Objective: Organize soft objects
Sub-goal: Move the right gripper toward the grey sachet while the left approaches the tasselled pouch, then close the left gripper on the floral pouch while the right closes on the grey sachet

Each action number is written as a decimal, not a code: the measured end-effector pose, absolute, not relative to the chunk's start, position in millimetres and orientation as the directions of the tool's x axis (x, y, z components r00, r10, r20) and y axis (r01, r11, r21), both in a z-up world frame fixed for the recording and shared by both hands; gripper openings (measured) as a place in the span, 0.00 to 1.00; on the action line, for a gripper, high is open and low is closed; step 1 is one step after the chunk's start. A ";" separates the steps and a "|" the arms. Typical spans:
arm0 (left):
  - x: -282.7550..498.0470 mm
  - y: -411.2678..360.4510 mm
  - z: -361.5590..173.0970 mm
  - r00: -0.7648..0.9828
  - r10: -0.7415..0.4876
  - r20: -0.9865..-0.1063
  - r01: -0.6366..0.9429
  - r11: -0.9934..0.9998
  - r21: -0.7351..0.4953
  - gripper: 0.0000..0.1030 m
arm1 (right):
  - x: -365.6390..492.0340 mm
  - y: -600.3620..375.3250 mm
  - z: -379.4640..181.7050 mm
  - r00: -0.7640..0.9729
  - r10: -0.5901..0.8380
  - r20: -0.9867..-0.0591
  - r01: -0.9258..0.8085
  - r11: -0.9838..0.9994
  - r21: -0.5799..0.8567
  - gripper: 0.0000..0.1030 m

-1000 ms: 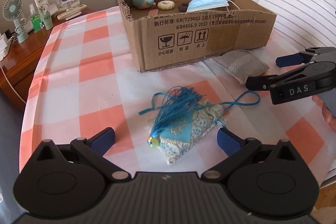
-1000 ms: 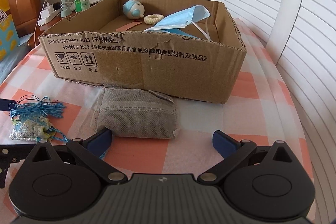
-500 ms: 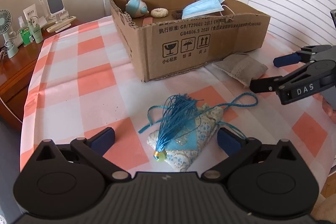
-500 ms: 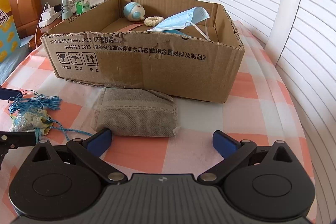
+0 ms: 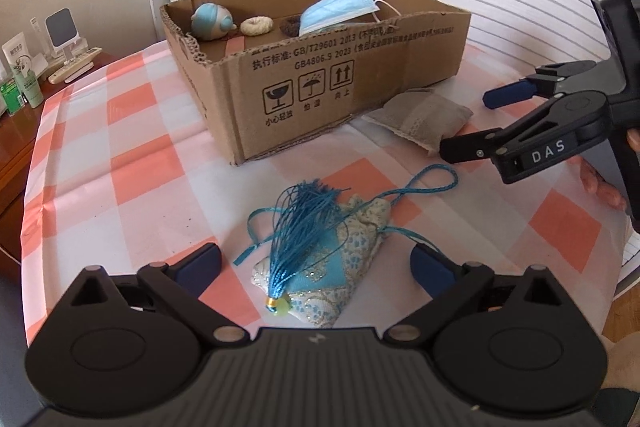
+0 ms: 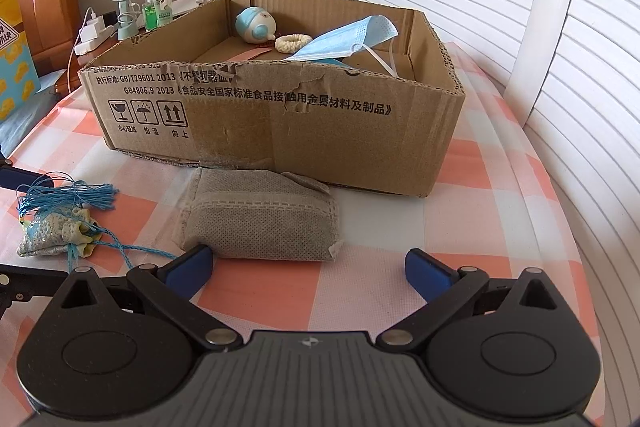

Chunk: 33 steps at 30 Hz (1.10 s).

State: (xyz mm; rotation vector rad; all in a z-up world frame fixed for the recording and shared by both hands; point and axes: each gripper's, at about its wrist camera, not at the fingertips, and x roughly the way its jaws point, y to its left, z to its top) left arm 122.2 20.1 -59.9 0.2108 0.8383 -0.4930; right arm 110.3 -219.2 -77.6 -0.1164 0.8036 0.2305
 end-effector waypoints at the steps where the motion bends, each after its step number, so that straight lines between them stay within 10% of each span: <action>1: 121.4 19.4 -59.1 0.562 -0.340 -0.754 0.505 0.863 -0.012 0.89 | 110.1 -218.9 -77.5 0.672 0.160 -0.724 -0.247 0.969 -0.016 1.00; 16: 119.1 19.5 -47.8 0.541 -0.373 -0.754 0.549 0.836 -0.020 0.43 | 108.2 -217.0 -76.2 0.674 0.179 -0.717 -0.273 0.962 -0.016 1.00; 33: 115.4 30.9 -46.0 0.539 -0.360 -0.762 0.532 0.846 -0.024 0.42 | 142.4 -182.8 -71.8 0.631 0.248 -0.735 -0.345 0.938 0.020 1.00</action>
